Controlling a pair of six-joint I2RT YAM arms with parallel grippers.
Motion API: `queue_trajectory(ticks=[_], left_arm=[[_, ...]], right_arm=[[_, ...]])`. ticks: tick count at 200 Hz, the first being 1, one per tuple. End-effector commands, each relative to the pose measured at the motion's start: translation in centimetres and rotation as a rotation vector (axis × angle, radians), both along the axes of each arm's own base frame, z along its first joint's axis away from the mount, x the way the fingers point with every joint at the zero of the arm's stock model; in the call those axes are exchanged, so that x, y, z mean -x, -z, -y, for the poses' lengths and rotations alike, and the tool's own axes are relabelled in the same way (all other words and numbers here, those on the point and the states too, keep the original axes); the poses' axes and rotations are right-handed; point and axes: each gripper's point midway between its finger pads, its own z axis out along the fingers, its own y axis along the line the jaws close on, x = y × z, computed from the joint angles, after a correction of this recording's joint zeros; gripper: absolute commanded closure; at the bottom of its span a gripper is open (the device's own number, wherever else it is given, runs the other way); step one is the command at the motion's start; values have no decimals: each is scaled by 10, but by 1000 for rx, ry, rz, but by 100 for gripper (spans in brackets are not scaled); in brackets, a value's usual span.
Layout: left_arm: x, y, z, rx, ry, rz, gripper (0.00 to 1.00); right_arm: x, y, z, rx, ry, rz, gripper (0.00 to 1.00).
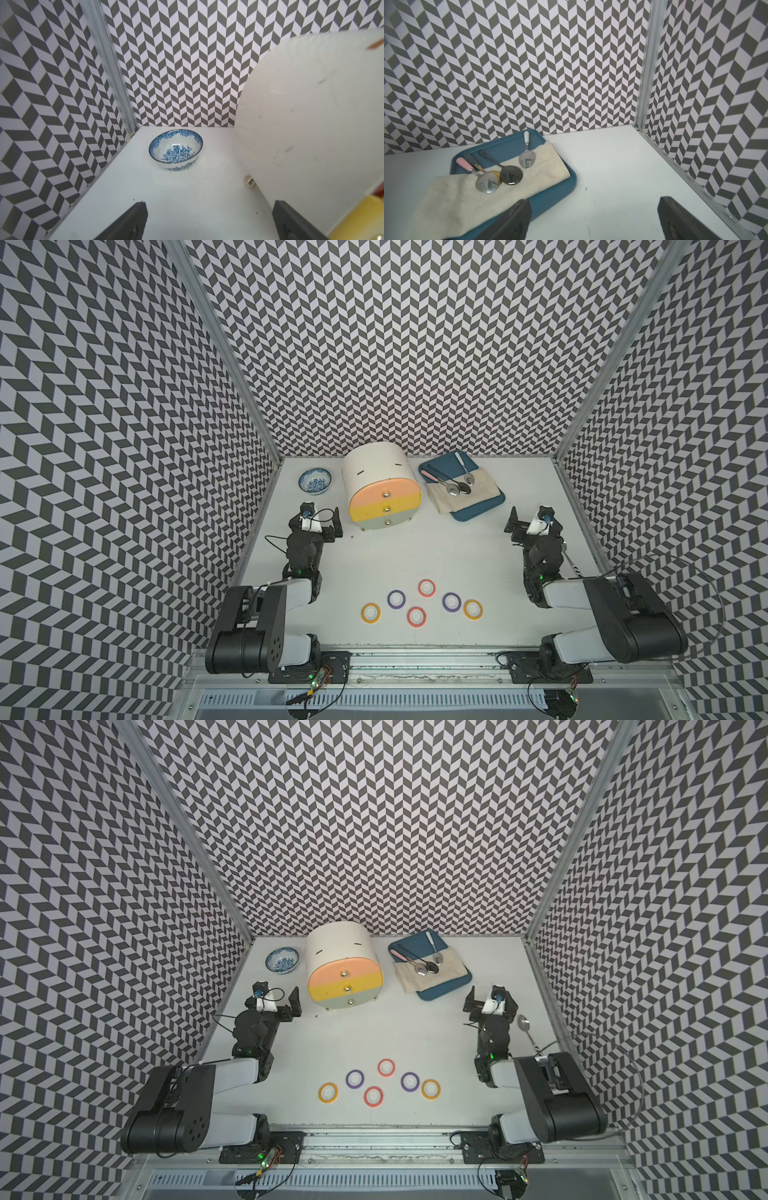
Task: Place the transparent tape into the drawer according to color
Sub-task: Move the storage box to the center of the board.
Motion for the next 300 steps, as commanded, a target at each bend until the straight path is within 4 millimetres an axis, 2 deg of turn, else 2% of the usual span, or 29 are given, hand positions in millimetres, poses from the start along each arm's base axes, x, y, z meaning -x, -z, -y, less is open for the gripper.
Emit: queue_trajectory(ticks=[1,33,58,82,101,125,154,178,215,263,300], left_arm=[[-5,-12,-6,-5,-29,-66,0],[-7,-55,-4,46,4,-48,0],[-26,-95,3,113,98,-37,0],[-57,-119,29,169,294,-82,0],[-79,-123,52,190,447,-141,0],[-101,-117,71,179,544,-210,0],[-126,-111,87,126,556,-257,0],[-142,-112,94,112,567,-258,0],[-163,-100,103,74,575,-327,0],[-166,-71,119,81,654,-437,3],[-147,-53,135,88,730,-507,10]], right_arm=[[-13,-12,-1,-17,38,-81,0],[-24,-26,-25,-81,-68,-133,0],[-30,-47,-48,-142,-186,-132,0],[-30,-67,-74,-193,-334,-117,0],[-31,-84,-96,-221,-458,-98,0],[-36,-96,-108,-232,-522,-124,0],[-39,-110,-117,-231,-572,-127,0],[-40,-111,-121,-228,-594,-142,0],[-38,-106,-120,-205,-586,-171,0],[-38,-104,-124,-204,-608,-203,0],[-37,-102,-127,-208,-625,-221,0]])
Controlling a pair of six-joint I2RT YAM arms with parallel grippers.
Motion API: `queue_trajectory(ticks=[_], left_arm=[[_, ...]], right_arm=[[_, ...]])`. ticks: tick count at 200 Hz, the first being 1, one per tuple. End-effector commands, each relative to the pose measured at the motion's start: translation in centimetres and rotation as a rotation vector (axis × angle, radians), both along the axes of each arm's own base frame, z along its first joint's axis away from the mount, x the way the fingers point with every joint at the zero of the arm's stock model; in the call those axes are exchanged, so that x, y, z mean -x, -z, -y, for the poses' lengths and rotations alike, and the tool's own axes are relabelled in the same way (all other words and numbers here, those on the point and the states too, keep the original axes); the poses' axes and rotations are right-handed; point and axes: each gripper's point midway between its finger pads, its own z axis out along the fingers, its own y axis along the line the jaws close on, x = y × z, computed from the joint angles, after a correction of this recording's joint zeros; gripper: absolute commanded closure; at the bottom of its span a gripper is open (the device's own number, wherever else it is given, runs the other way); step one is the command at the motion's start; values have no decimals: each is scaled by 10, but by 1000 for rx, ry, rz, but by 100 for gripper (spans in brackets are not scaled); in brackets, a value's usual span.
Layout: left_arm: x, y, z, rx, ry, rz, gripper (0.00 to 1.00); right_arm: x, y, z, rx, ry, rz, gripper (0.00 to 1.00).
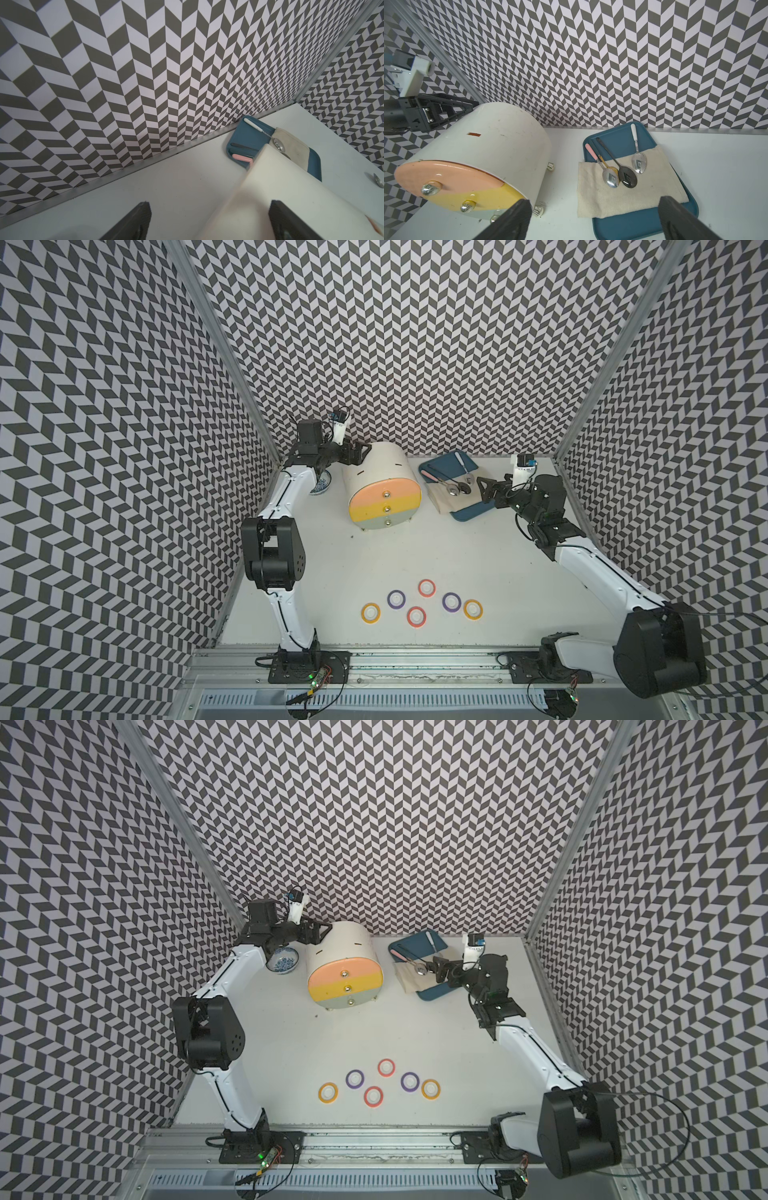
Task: Place the transparent tape into the drawer according to color
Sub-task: Move the storage box to the center of the board.
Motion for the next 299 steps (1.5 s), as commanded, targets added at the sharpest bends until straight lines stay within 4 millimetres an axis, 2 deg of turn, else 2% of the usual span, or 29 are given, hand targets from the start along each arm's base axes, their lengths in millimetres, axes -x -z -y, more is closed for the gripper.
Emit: queue_trajectory(ticks=[1,43,103,124,146,169,207,229,261,281,299], left_arm=[[24,38,18,-27,89,-130,10],[45,48,33,-39,152,-153,13],[68,47,48,-44,197,-170,16],[75,52,54,-57,202,-186,16],[80,51,57,-75,184,-185,11],[82,23,48,-48,123,-107,0],[96,-44,14,86,0,50,0],[112,-61,-3,118,-61,93,0],[136,-60,-26,119,-174,133,0],[156,-45,-28,145,-182,94,0],[172,-21,-22,192,-167,34,0]], right_arm=[[-1,-13,-8,-2,-35,30,0],[0,-8,-14,-18,-70,7,0],[3,-4,-21,-38,-110,-15,0],[4,-1,-27,-40,-128,-25,0],[6,3,-39,-38,-155,-37,0],[15,7,-63,-25,-204,-41,0],[43,3,-110,-49,-304,-18,0],[63,3,-134,-61,-355,-6,0],[80,7,-161,-80,-413,5,0],[86,7,-179,-65,-456,10,0],[89,4,-190,-47,-470,31,0]])
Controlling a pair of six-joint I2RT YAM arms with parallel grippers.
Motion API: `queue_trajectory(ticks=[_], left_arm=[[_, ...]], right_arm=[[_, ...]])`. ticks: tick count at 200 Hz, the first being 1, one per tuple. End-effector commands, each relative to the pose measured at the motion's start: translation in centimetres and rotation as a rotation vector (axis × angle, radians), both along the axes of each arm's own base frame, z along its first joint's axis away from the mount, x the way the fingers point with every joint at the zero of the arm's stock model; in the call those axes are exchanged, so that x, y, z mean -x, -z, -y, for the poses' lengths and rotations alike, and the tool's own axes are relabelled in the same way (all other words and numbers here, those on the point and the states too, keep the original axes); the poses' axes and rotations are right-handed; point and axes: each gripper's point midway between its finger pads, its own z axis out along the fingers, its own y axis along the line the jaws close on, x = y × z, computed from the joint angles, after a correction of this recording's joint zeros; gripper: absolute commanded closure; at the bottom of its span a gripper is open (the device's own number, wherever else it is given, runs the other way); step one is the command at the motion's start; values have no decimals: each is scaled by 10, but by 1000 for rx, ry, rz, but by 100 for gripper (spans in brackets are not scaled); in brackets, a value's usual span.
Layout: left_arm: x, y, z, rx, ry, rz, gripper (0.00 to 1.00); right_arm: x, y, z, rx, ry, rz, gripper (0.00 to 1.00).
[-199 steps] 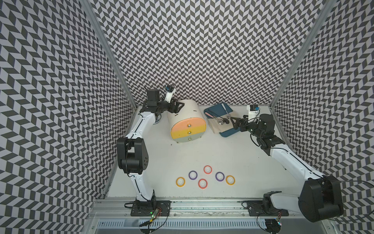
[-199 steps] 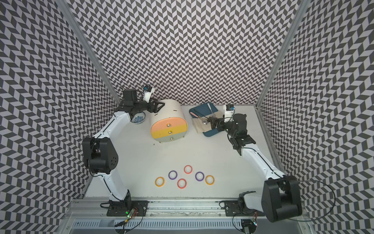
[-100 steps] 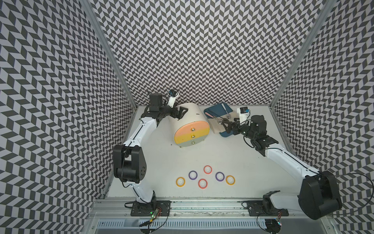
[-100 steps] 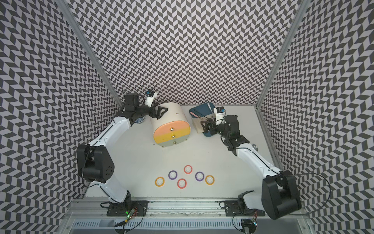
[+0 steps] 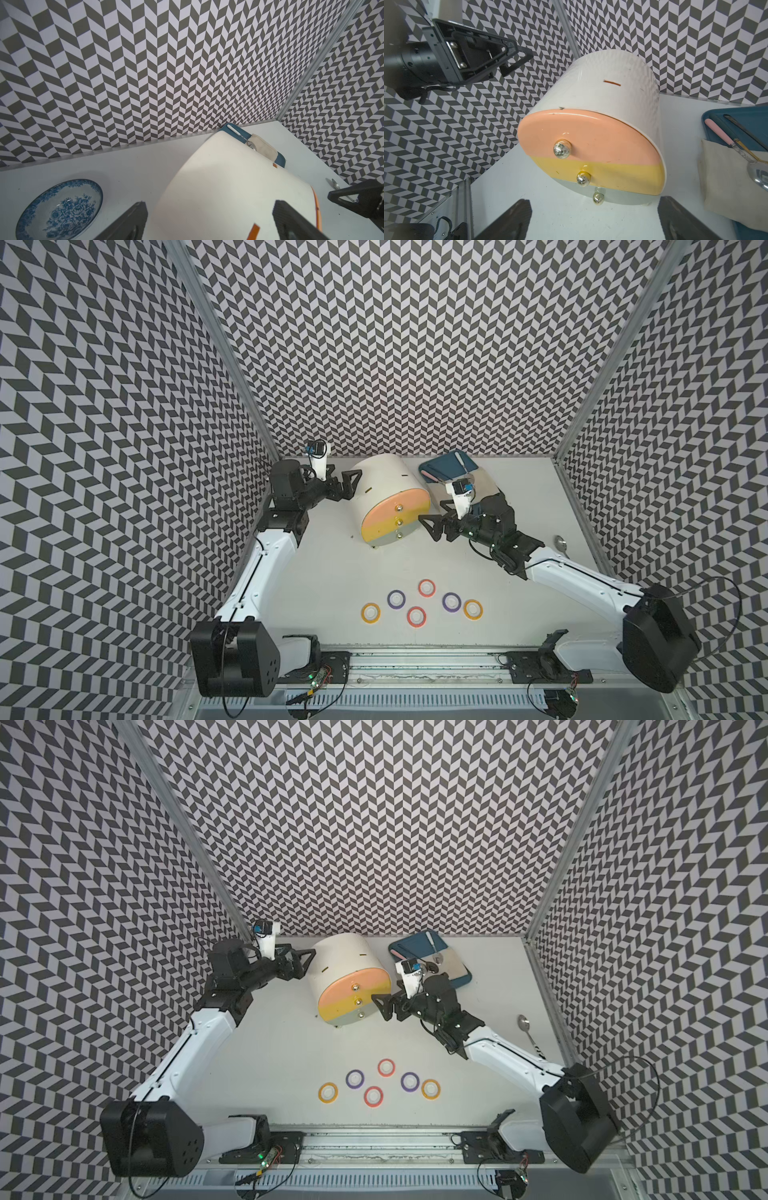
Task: Place the transparent tape into the drawer according to color
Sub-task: Move the storage box to the center of the board, then open the drawer in the storage box.
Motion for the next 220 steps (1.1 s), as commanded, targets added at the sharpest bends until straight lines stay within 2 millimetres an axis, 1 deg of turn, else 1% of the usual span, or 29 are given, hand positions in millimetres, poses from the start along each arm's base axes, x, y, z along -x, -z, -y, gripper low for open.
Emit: queue_trajectory(ticks=[1,23,46,65,97,133,163,194,220], left_arm=[[13,21,1,72,-8,-52,0],[22,49,6,110,17,-117,2],[26,63,13,136,55,-147,4],[25,65,16,142,60,-146,5],[20,65,20,143,81,-147,7],[16,67,23,144,96,-150,10],[10,66,24,141,103,-148,11],[7,69,27,144,119,-161,12],[6,72,28,148,123,-166,12]], right_arm=[[-3,-22,-14,-30,2,87,0],[-5,-28,-22,-34,20,118,0],[-7,-30,-33,-37,42,132,0],[-9,-30,-41,-33,63,144,0],[-14,-29,-54,-21,102,161,3],[-26,-30,-57,-17,165,174,9],[-36,-24,-57,11,209,171,17],[-36,-18,-62,25,208,158,24],[-34,-12,-66,53,207,149,25]])
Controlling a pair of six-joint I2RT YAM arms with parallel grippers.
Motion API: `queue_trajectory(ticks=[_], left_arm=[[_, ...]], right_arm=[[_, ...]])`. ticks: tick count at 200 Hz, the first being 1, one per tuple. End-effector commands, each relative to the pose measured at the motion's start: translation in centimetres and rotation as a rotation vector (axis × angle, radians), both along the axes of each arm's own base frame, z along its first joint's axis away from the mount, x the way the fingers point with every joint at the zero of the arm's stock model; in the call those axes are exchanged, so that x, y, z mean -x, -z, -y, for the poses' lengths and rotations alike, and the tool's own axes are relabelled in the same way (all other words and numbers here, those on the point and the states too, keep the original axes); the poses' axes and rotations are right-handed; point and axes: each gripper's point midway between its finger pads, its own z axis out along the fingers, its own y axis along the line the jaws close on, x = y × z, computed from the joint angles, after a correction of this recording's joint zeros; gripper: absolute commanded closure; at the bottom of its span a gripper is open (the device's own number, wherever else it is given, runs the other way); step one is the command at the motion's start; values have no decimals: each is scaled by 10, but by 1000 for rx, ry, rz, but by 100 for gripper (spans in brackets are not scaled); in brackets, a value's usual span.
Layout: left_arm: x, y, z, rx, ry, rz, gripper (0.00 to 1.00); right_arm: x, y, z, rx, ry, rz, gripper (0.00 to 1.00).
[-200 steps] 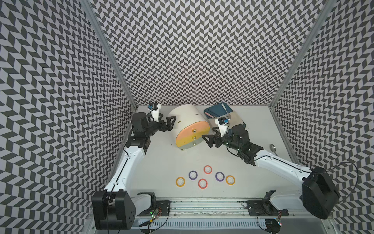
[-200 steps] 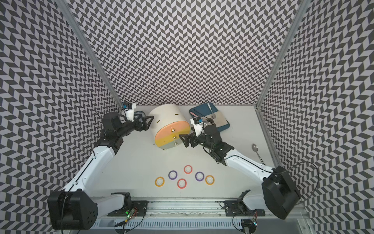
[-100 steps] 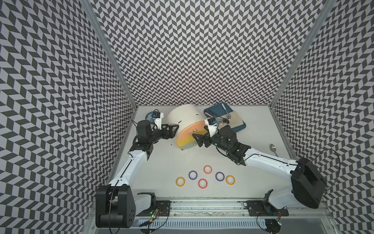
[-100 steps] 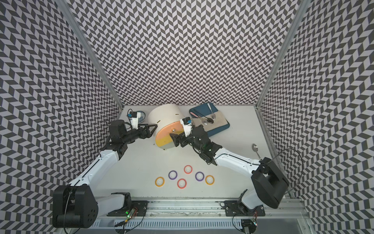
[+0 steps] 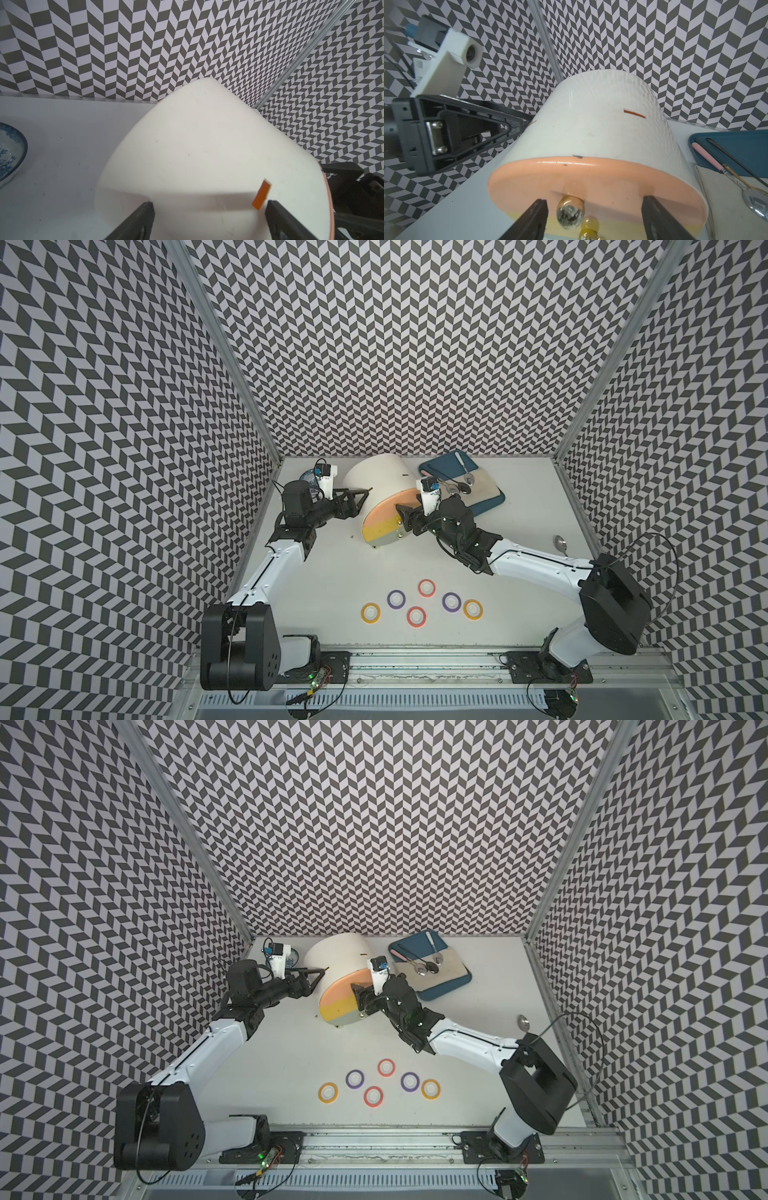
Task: Place the transparent tape into the drawer according to color
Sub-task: Open the drawer in the storage box.
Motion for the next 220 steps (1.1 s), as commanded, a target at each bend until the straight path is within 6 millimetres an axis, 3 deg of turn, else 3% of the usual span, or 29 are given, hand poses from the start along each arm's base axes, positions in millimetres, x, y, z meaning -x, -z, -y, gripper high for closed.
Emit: queue_trajectory(ticks=[1,50,90,194,220], left_arm=[[-1,3,6,-6,26,-7,12],[-6,5,7,-2,28,-17,14],[-10,4,7,-16,26,-17,15],[-15,12,2,-30,1,-34,15],[-19,11,1,-41,-11,-34,15]], right_arm=[[-1,-13,-8,-12,11,38,25],[-7,-6,-13,6,28,33,27],[-15,-3,-11,13,71,32,35],[-14,-2,-8,16,81,20,80],[-9,-1,-6,15,69,9,85]])
